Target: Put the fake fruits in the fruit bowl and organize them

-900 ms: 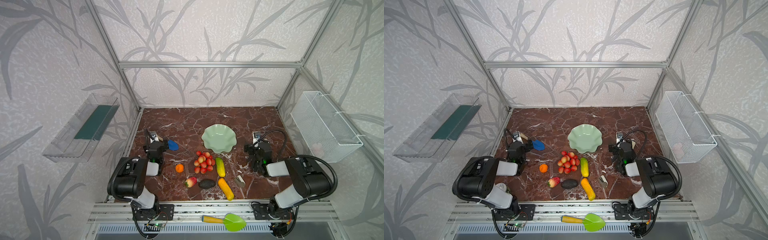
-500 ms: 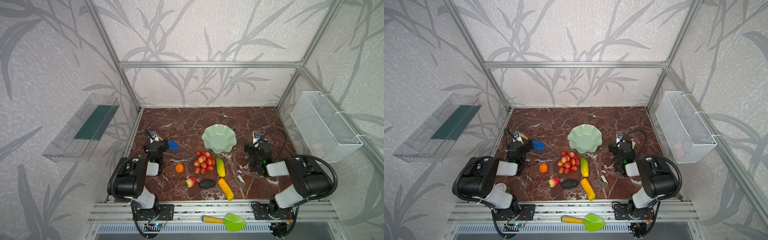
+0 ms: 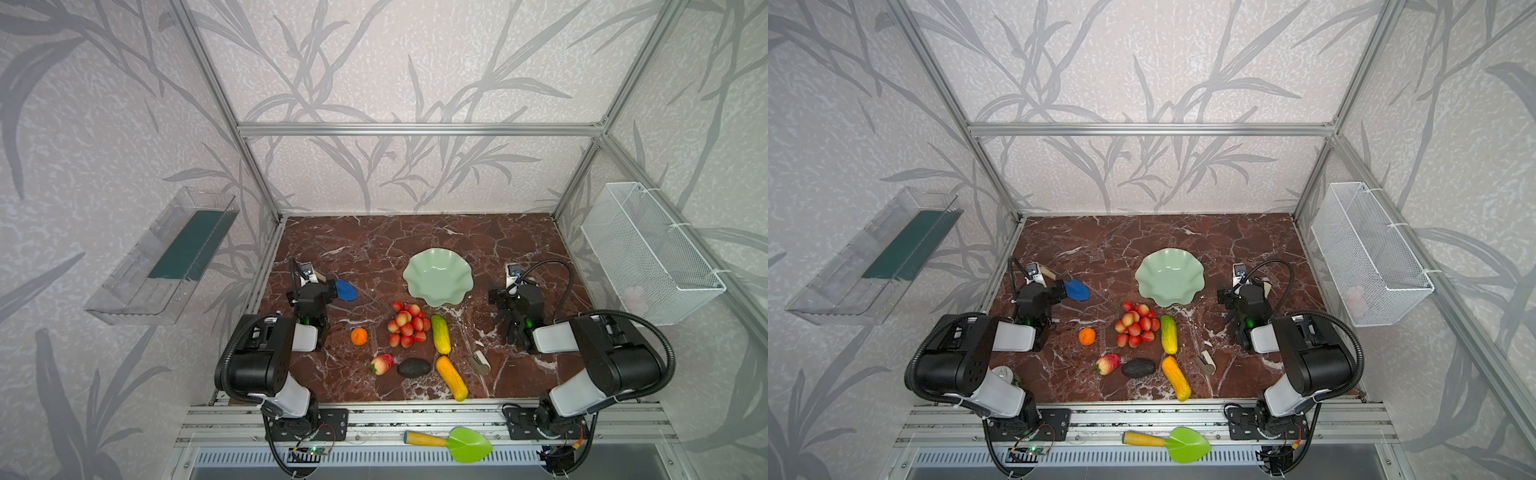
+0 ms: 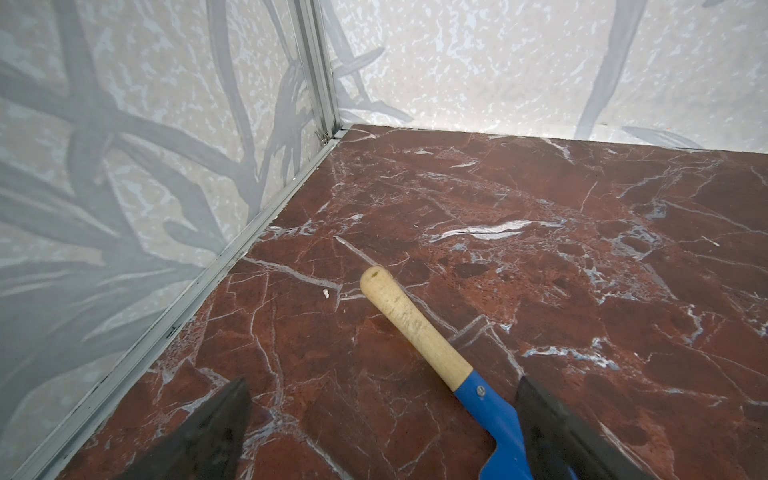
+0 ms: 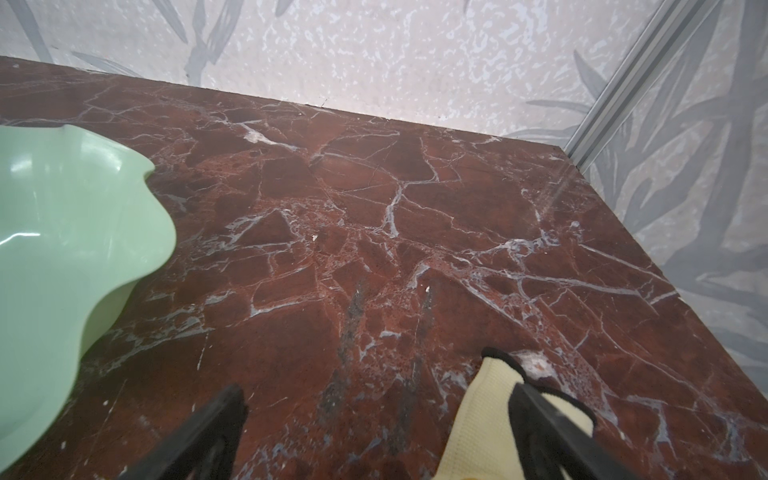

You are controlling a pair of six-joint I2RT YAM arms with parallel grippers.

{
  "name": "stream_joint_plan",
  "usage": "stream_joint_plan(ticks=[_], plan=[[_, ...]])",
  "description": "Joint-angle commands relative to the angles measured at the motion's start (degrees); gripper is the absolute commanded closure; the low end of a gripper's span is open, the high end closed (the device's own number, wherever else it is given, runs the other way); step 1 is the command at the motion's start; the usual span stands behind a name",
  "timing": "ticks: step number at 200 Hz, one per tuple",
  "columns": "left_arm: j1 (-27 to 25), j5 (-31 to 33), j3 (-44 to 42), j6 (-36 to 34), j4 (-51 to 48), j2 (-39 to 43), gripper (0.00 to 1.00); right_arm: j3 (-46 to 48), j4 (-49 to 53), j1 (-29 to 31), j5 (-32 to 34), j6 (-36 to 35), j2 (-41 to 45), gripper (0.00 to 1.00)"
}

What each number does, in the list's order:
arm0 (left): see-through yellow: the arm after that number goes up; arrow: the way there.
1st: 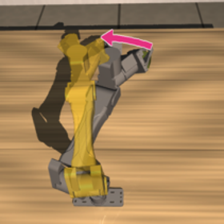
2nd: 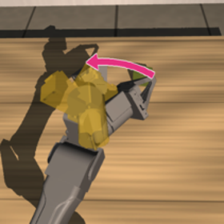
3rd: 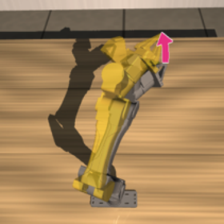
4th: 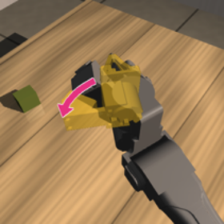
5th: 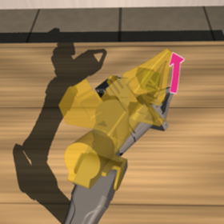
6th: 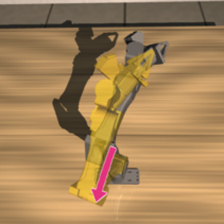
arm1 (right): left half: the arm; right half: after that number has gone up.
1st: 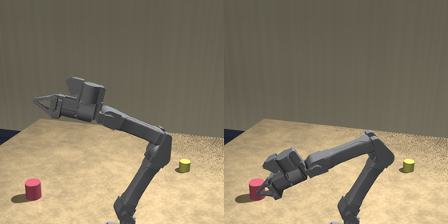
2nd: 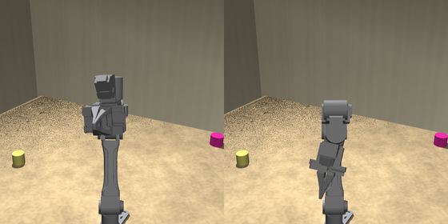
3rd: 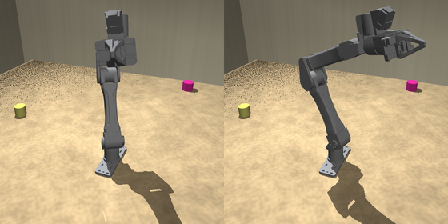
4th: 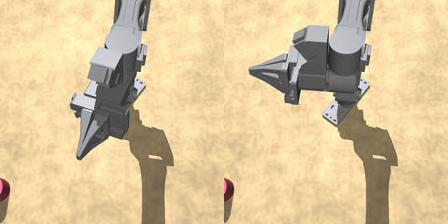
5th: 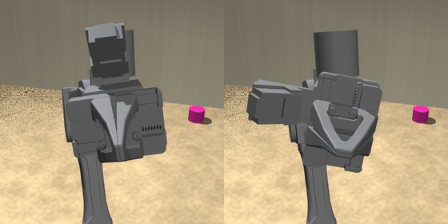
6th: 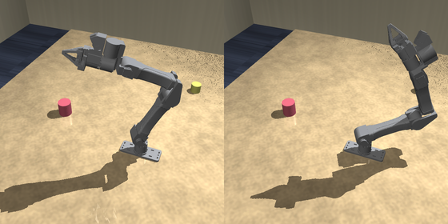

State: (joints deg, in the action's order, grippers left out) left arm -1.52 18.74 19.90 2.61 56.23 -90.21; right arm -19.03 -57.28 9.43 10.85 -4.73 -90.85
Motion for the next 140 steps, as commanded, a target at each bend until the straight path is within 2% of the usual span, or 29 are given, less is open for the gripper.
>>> stream_joint_plan(ticks=[1,30,55,74,92,101,111,118,123,131,140], plan=[[0.12,0.03,-1.09,-0.16,4.57,-0.39,0.01,0.12,-5.2,0.69,2.16,-1.53,-0.99,0.01],[0.11,-0.17,-4.79,-0.32,12.66,-0.87,0.01,2.33,-10.67,1.91,4.07,-2.63,-1.79,0.01],[0.08,1.04,-2.03,0.19,6.1,-0.32,0.01,-0.15,-5.38,1.8,4.66,-2.01,-1.29,0.01],[0.04,1.42,0.25,0.24,1.86,-0.22,0.01,0.14,-6.16,1.68,5.69,-1.77,-1.28,0.01],[0.03,2.38,-0.66,0.44,3.86,0.01,0.01,0.69,-3.88,2.48,9.14,-1.79,2.97,0.01],[0.02,2.72,-1.77,0.54,4.59,1.6,0.01,-1.14,4.26,4.11,12.64,-2.64,8.55,0.01],[-0.14,1.99,-2.77,-0.22,4.23,4.5,0.01,-6.75,21.28,5.23,14.24,-0.64,15.83,0.01],[-1.19,3.81,-2.55,-0.77,1.83,7.29,0.02,-11.21,31.67,5.12,12.48,4.0,19.68,0.01],[-1.96,5.4,-1.83,-1.21,-1.48,9.71,0.02,-14.47,37.65,4.79,7.92,6.82,22.03,0.01],[-3.06,8.13,-0.15,-1.6,-7.46,14.11,0.02,-16.69,40.41,4.3,2.75,10.35,23.76,0.01],[-3.38,10.02,2.64,2.39,-17.35,19.24,0.01,-17.45,41.03,4.04,0.28,14.85,24.66,0.01]])
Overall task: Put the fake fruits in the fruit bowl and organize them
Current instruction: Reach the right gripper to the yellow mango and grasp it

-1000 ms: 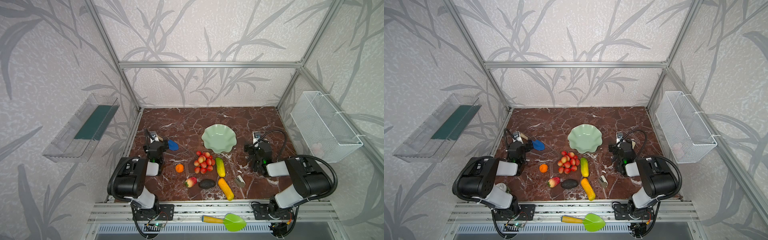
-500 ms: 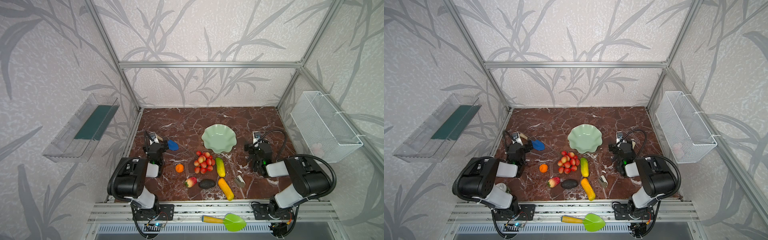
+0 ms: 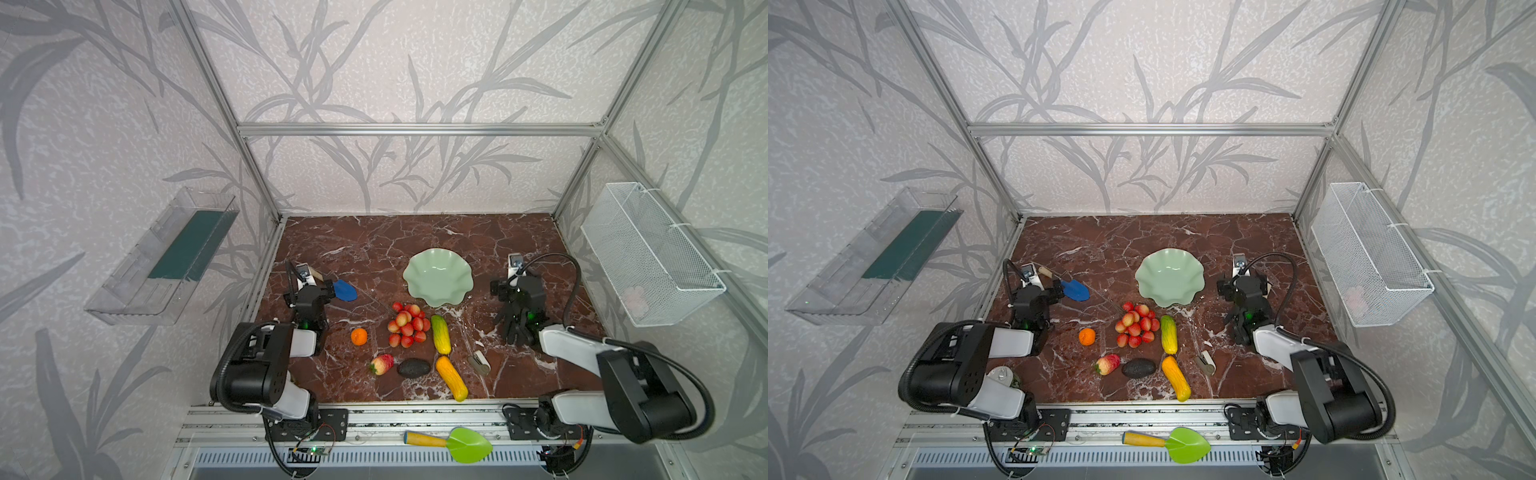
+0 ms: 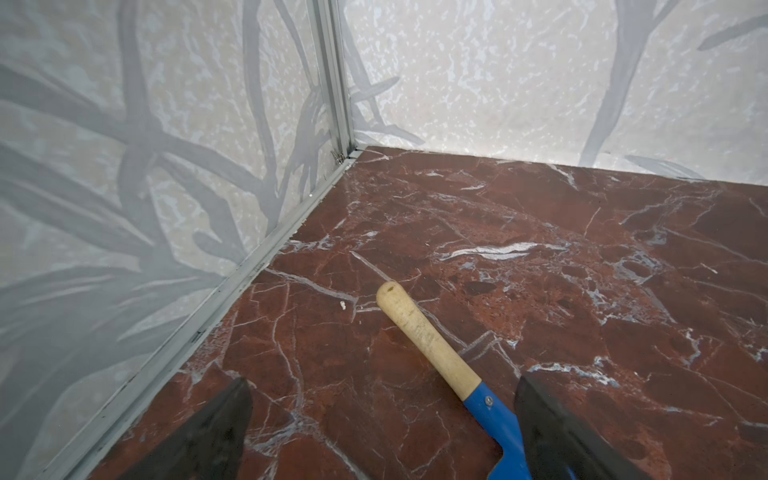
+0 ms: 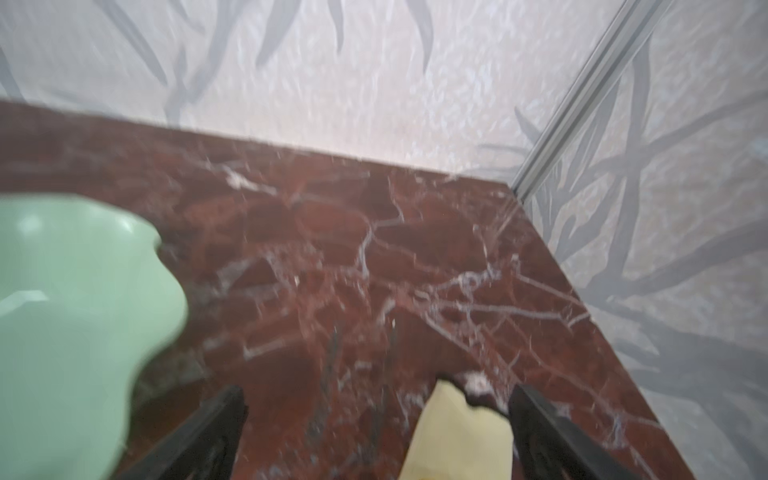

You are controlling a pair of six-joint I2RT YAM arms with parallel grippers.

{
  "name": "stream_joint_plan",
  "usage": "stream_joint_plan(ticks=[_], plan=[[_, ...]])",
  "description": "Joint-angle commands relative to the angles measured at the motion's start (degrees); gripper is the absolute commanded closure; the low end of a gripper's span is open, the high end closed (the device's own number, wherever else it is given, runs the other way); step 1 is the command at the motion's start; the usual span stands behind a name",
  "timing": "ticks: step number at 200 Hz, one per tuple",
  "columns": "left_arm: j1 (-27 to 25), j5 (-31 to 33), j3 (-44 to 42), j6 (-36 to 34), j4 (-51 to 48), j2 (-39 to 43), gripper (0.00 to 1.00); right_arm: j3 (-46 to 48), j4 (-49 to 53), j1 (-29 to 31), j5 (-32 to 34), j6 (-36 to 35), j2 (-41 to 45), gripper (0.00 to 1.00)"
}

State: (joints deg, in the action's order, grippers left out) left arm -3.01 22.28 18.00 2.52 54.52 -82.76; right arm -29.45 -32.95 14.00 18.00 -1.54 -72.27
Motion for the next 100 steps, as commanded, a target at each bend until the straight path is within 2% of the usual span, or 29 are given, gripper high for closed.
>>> stream_joint_plan(ticks=[1,11,17,27,35,43,55,81,100], plan=[[-1.86,6.56,4.83,3.14,-16.76,12.34,0.01,-7.11,16.87,-0.54,-7.25,12.27,6.21,0.01],[-1.86,5.74,7.54,9.92,-27.51,17.34,0.01,-7.51,19.79,-1.43,-15.16,13.15,7.68,0.01],[-1.81,3.21,8.26,12.65,-31.15,19.9,0.01,-7.23,20.38,-1.53,-17.31,12.99,8.4,0.01],[-1.78,-1.98,6.96,15.97,-30.53,22.87,0.01,-7.07,23.62,-1.52,-19.54,14.64,9.99,0.0],[-1.81,-4.67,4.73,17.97,-26.68,24.54,0.01,-7.56,27.53,-1.47,-22.44,14.7,11.26,0.03],[-1.83,-6.44,3.18,20.23,-25.49,26.39,0.01,-8.23,31.65,-0.87,-22.8,14.9,12.3,0.05],[-1.69,-7.24,3.64,23.43,-30.58,29.77,0.01,-8.94,37.84,0.56,-22.22,14.9,14.05,0.06],[-1.71,-9.63,6.87,23.63,-41.76,34.63,0.01,-9.38,48.06,2.99,-20.97,15.65,17.58,0.06],[-1.67,-8.94,7.18,24.39,-44.39,36.15,0.01,-8.71,51.49,3.62,-19.69,16.57,18.39,0.07]])
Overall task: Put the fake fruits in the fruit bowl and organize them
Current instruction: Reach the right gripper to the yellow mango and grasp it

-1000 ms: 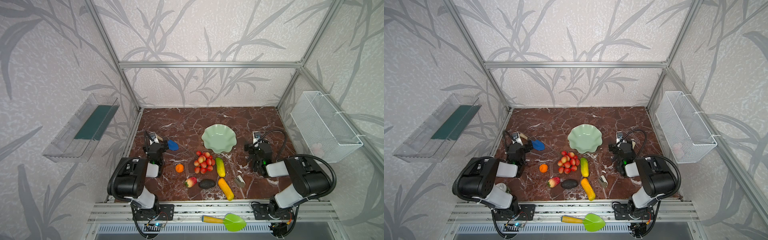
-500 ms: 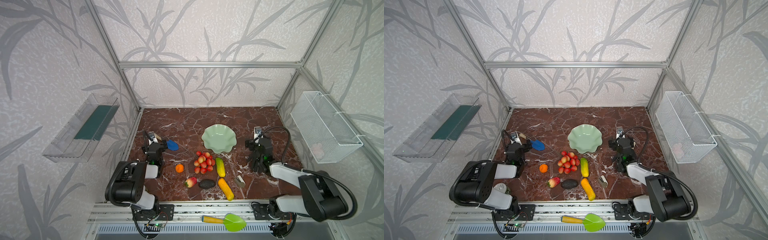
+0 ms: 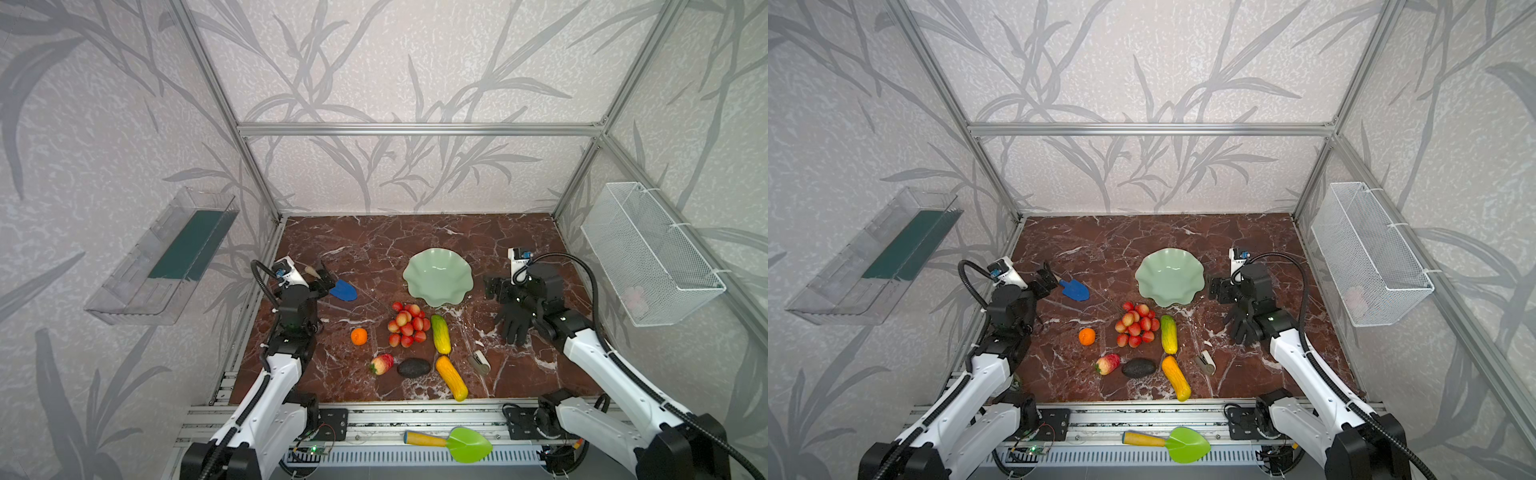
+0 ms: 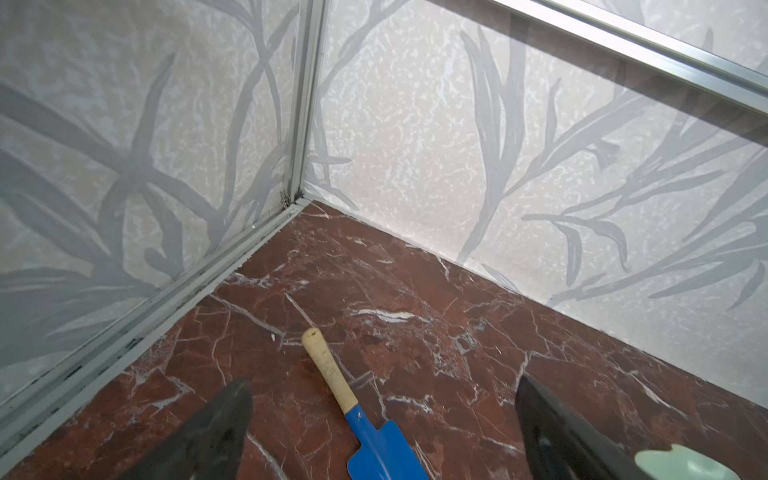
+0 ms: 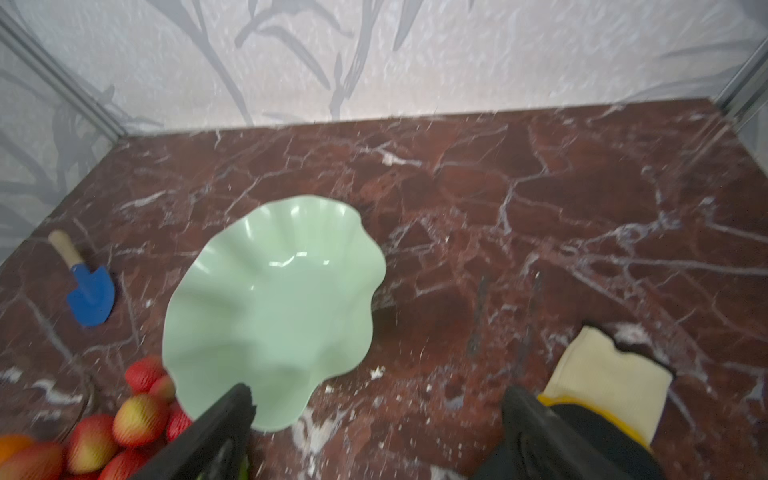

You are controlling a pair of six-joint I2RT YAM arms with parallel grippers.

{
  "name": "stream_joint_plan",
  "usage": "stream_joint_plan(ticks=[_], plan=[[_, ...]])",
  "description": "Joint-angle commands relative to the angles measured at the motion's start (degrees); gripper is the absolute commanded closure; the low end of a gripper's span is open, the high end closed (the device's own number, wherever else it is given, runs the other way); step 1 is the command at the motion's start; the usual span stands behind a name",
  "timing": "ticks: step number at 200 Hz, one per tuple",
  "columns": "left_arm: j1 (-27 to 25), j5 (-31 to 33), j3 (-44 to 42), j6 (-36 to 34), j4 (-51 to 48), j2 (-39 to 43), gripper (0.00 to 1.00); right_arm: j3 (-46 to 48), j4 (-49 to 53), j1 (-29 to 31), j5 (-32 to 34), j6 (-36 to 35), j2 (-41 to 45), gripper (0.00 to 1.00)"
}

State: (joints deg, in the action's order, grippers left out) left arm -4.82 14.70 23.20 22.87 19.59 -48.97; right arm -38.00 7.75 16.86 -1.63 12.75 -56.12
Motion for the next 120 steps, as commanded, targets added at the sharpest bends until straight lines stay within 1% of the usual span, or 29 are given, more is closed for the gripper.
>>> stream_joint_plan(ticks=[1,21,37,56,71,104,120], plan=[[0.15,-1.3,1.96,4.07,-9.47,2.42,0.01,-0.11,10.88,0.78,-0.05,2.27,2.24,0.07],[0.06,-0.99,1.85,4.17,-10.03,2.66,0.01,0.7,12.39,1.86,-0.09,2.45,1.76,0.09],[0.09,-1.62,2.65,4.11,-12.0,2.56,0.01,0.52,14.22,4.87,-0.29,3.03,0.98,0.12],[0.08,-2.14,4.05,4.62,-15.38,2.78,0.01,-0.13,18.3,12.61,2.26,4.2,-0.17,0.13],[0.1,-2.73,4.78,4.78,-17.1,3.13,0.01,0.25,20.53,19.59,3.03,7.35,-0.78,0.14],[0.07,-3.17,5.54,5.47,-19.24,3.97,0.01,2.32,20.88,31.7,5.13,14.6,-0.64,0.16],[0.09,-3.74,5.63,5.83,-19.55,3.97,0.01,2.9,19.53,36.12,6.26,17.17,-1.6,0.17]])
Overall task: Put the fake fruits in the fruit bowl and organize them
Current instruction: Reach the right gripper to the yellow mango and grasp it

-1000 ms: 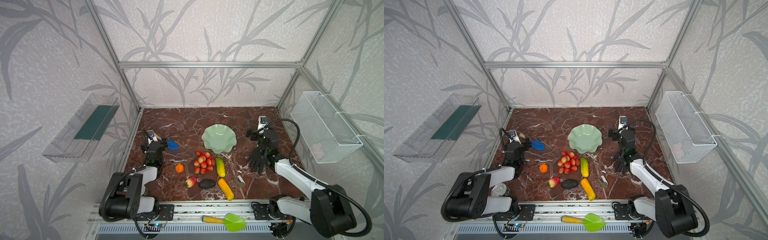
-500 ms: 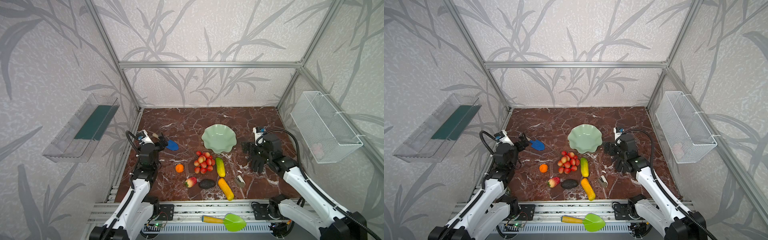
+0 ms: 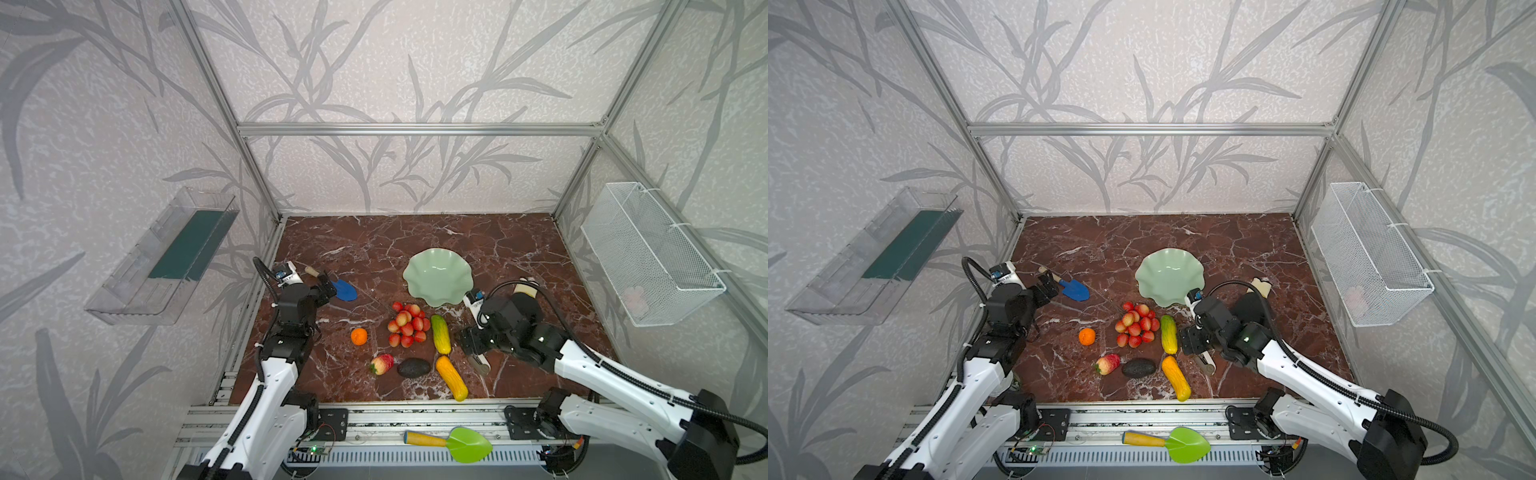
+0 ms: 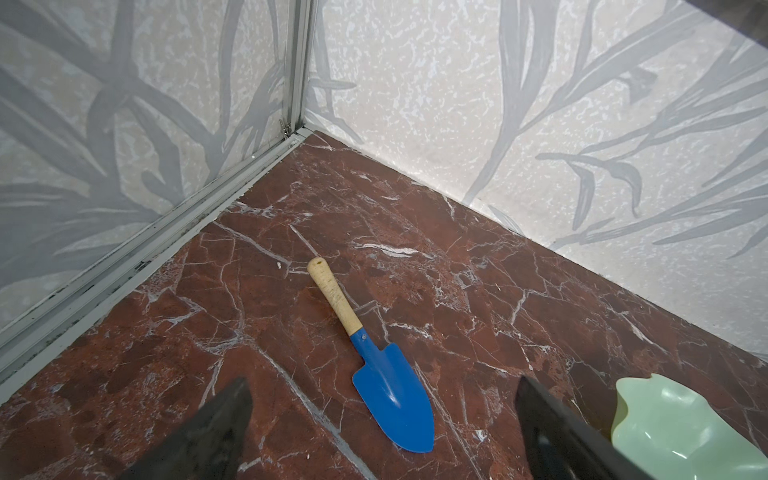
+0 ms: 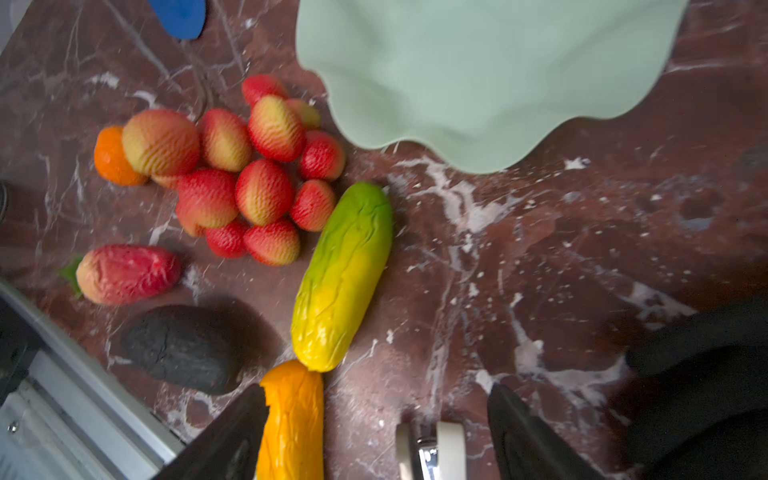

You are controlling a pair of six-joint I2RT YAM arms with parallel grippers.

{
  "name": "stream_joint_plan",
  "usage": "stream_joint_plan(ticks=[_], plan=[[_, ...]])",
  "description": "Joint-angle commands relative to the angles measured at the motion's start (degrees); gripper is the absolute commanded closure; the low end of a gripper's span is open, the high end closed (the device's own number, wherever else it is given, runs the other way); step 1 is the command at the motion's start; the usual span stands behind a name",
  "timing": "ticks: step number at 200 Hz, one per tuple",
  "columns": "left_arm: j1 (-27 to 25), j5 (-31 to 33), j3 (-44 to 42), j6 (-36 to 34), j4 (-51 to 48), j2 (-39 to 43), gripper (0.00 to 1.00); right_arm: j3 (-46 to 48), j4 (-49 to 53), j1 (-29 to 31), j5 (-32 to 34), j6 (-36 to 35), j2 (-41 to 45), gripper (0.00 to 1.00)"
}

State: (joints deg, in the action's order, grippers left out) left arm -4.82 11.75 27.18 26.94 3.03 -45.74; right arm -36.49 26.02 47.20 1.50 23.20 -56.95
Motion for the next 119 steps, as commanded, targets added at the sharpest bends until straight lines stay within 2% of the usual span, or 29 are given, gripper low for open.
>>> stream_joint_plan(ticks=[1,31,70,84,119], plan=[[0.08,-0.86,1.65,1.78,-3.0,0.74,0.01,1.41,1.15,6.05,3.19,6.88,-0.92,0.17],[0.09,-1.48,2.17,2.14,-4.71,0.73,0.01,1.64,-1.58,11.07,5.07,9.5,-7.36,0.17],[0.08,-2.25,1.92,3.04,-6.62,1.48,0.01,0.7,-5.7,15.37,2.37,10.99,-15.65,0.24],[0.09,-2.77,1.91,3.43,-7.34,1.7,0.01,0.23,-6.28,16.14,2.29,11.64,-18.41,0.31],[0.16,-4.05,3.49,4.17,-12.33,1.11,0.01,-0.35,-7.53,16.66,1.07,11.51,-21.67,0.59]])
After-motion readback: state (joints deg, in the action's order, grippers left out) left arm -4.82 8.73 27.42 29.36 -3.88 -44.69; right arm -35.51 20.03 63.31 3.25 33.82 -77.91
